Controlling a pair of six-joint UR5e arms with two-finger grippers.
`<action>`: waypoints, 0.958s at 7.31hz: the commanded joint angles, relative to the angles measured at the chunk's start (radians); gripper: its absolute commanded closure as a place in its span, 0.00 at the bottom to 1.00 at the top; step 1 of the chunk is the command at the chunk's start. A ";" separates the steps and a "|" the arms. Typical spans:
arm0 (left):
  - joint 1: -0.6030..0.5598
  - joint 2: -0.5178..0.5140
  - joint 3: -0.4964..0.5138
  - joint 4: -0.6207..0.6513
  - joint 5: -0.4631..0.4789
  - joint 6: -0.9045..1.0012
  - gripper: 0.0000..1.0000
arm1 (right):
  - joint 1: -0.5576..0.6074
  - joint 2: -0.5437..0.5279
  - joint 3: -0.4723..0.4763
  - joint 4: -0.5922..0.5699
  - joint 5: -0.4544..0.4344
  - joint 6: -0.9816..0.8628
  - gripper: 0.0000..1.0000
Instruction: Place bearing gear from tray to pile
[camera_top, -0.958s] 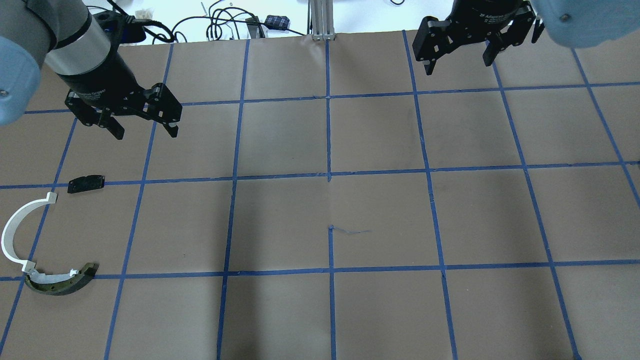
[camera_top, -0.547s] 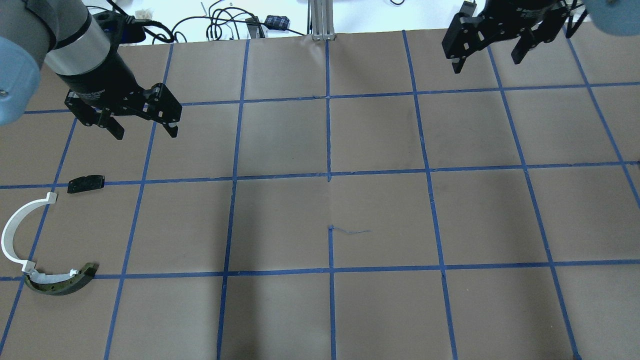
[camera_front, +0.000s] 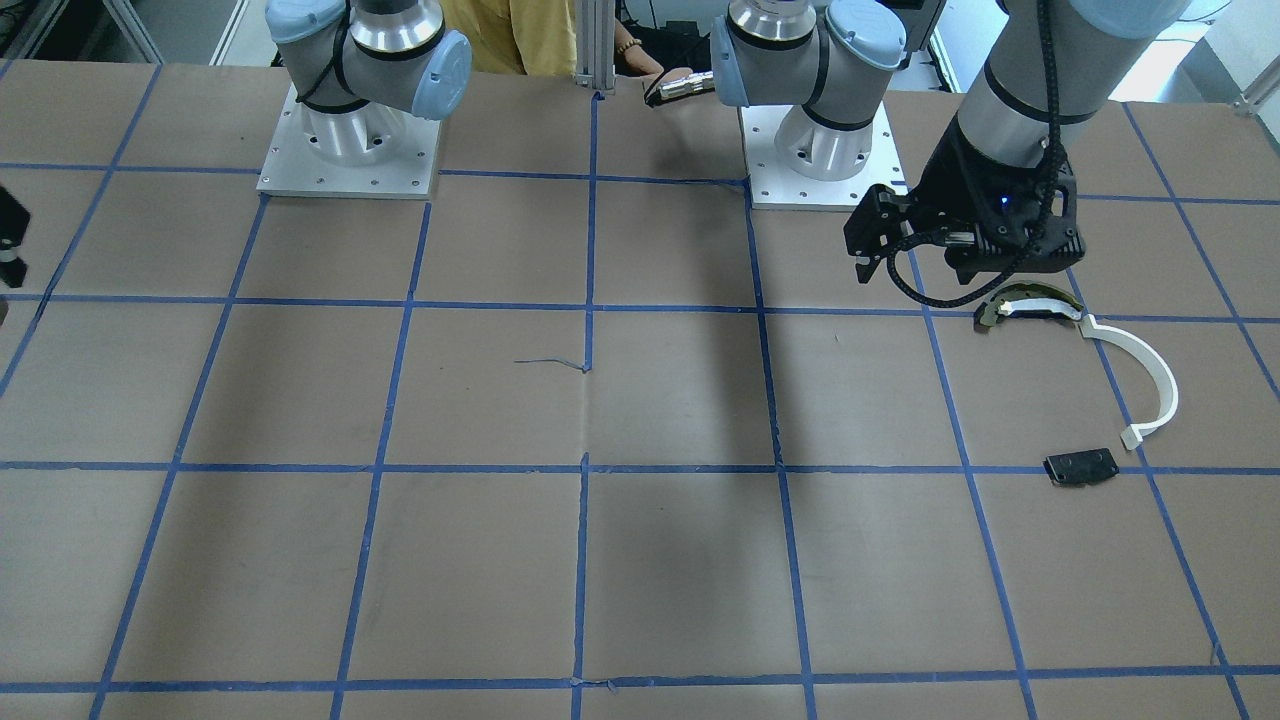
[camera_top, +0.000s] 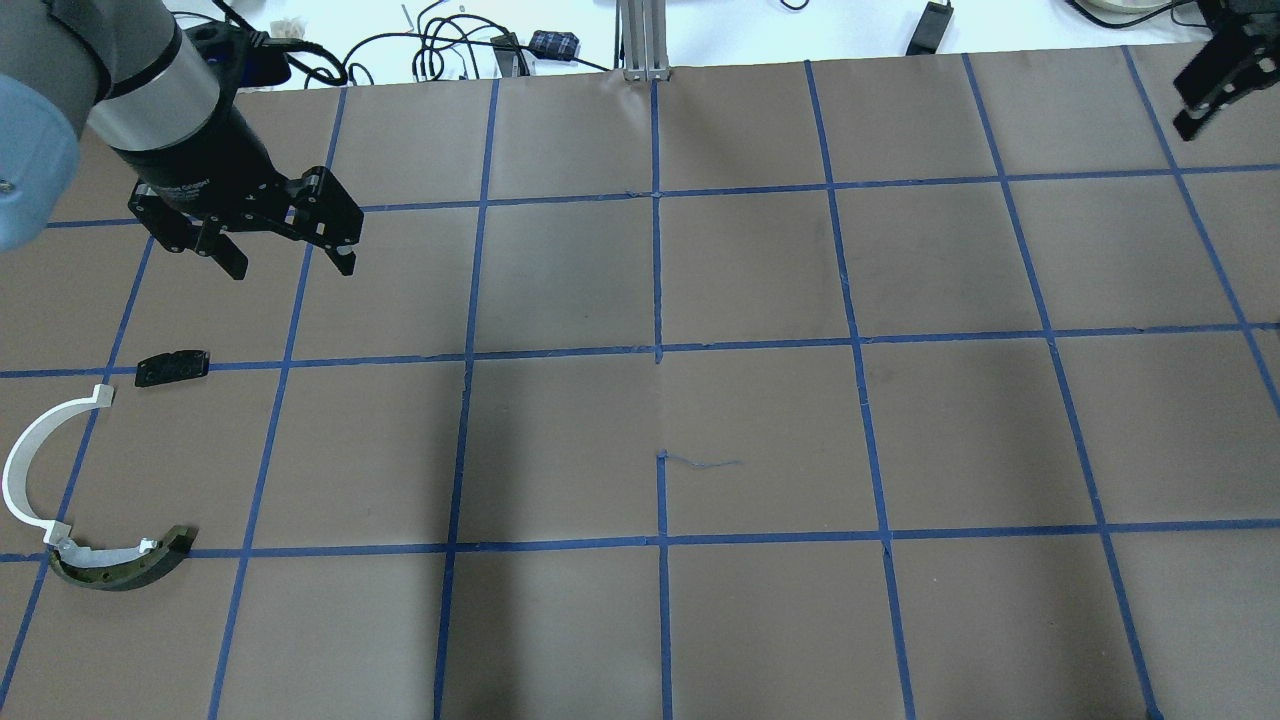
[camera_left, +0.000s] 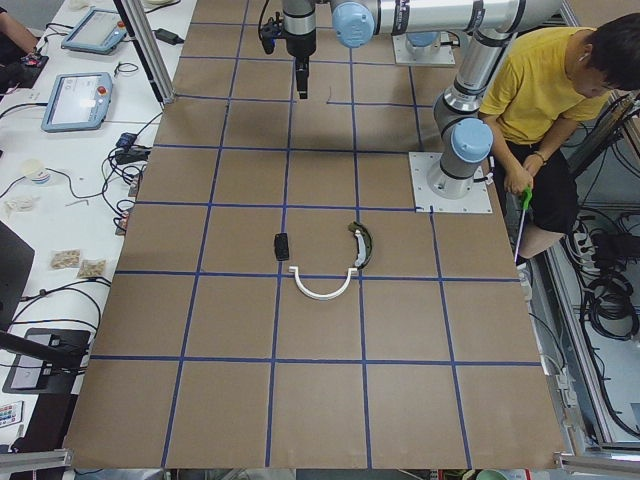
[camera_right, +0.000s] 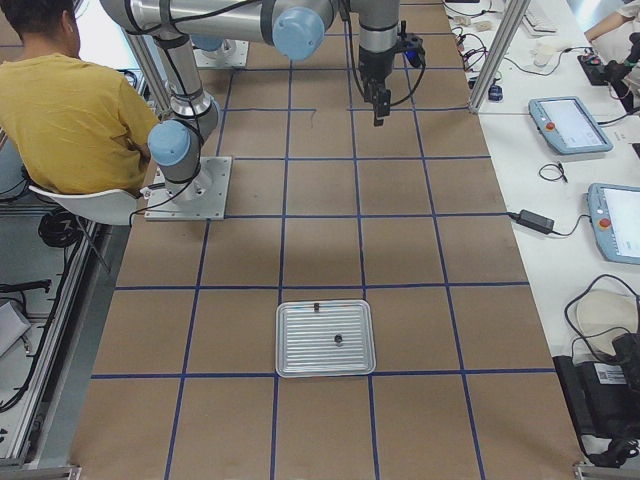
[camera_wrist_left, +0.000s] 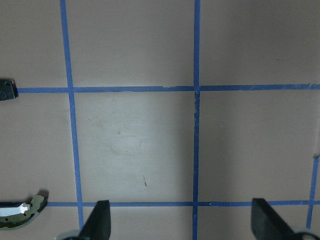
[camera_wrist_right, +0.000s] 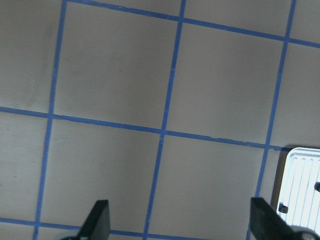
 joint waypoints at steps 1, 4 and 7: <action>0.000 -0.001 -0.002 0.000 0.000 0.001 0.00 | -0.225 0.124 0.002 -0.035 0.002 -0.219 0.00; 0.000 -0.001 -0.002 0.000 0.000 0.003 0.00 | -0.384 0.354 0.001 -0.249 -0.015 -0.419 0.00; 0.000 -0.001 0.000 0.001 -0.002 0.003 0.00 | -0.480 0.541 0.001 -0.510 -0.008 -0.558 0.00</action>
